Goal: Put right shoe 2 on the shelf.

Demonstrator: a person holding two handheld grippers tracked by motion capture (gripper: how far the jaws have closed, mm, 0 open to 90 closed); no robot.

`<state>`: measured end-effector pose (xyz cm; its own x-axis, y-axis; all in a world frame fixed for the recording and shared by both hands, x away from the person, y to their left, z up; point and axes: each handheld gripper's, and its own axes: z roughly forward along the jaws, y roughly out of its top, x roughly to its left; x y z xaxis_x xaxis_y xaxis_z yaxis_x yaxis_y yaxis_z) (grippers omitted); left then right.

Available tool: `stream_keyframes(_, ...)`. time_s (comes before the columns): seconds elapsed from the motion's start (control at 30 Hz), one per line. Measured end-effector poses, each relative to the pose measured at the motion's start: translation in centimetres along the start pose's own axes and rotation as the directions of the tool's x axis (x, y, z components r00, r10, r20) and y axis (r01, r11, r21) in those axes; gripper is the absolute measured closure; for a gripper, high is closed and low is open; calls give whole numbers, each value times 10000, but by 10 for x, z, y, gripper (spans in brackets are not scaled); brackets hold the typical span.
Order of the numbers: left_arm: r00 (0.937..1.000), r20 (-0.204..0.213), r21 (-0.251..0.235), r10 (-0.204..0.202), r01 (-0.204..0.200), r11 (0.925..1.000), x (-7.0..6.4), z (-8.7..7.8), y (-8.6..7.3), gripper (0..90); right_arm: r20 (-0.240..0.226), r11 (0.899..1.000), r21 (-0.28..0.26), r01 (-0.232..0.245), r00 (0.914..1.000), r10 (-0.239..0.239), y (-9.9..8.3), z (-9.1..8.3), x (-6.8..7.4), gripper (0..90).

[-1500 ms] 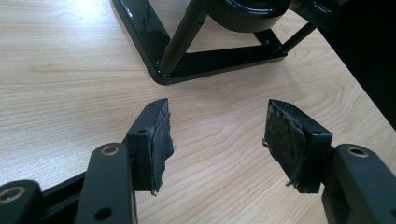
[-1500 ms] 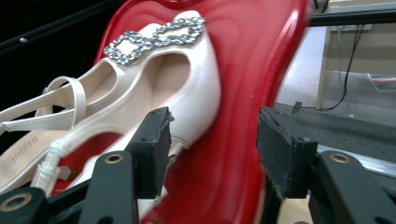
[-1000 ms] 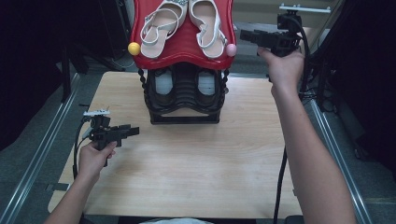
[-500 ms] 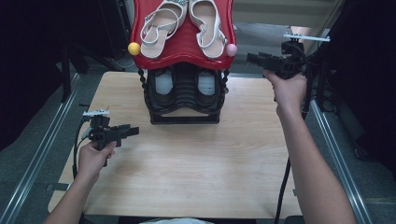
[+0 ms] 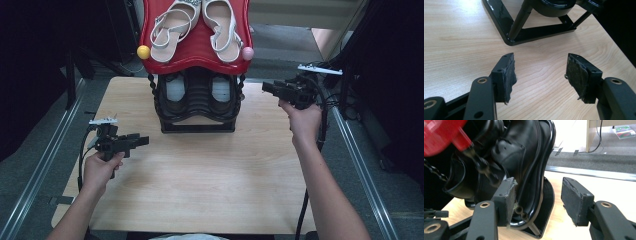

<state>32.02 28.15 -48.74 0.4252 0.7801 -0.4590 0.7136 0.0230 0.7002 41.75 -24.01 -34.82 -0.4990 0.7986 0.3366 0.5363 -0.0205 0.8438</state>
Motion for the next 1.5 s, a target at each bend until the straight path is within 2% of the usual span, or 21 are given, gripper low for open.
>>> stream_keyframes(0.37, 9995, -106, 93, 286, -285, 9996, -3, 2, -1, 361, 47, 9996, 250, 157, 9999, -159, -29, -2, -5, 455)
stream_keyframes(0.5, 9992, -159, 158, 372, -369, 9992, -4, 3, -1, 353, -78, 9997, 245, 90, 9999, -88, -38, -3, -5, 453)
stream_keyframes(0.77, 9994, -130, 153, 320, -318, 9994, -3, 2, -1, 353, -178, 9991, 432, -18, 9998, 25, -64, 0, -7, 453)
stream_keyframes(0.87, 9996, -108, 119, 243, -242, 9996, -3, 2, -1, 352, -162, 9995, 313, 58, 9999, -53, -79, 1, -9, 458)
stream_keyframes(0.93, 9999, -63, 149, 152, -151, 9998, -3, 3, -1, 342, -176, 9989, 461, -51, 9998, 59, -86, 3, -12, 459)
stream_keyframes(1.07, 9995, -123, 226, 293, -290, 9993, -4, 3, -1, 340, -226, 9980, 558, -291, 9993, 304, -100, 5, -17, 460)
stream_keyframes(1.3, 9995, -91, 289, 312, -309, 9991, -4, 5, -1, 332, -240, 9951, 881, -458, 9986, 481, -116, 9, -22, 459)
stream_keyframes(1.5, 9995, 29, 260, 317, -318, 9992, -6, 4, 0, 323, -310, 9936, 1102, -241, 9991, 277, -129, 15, -22, 458)
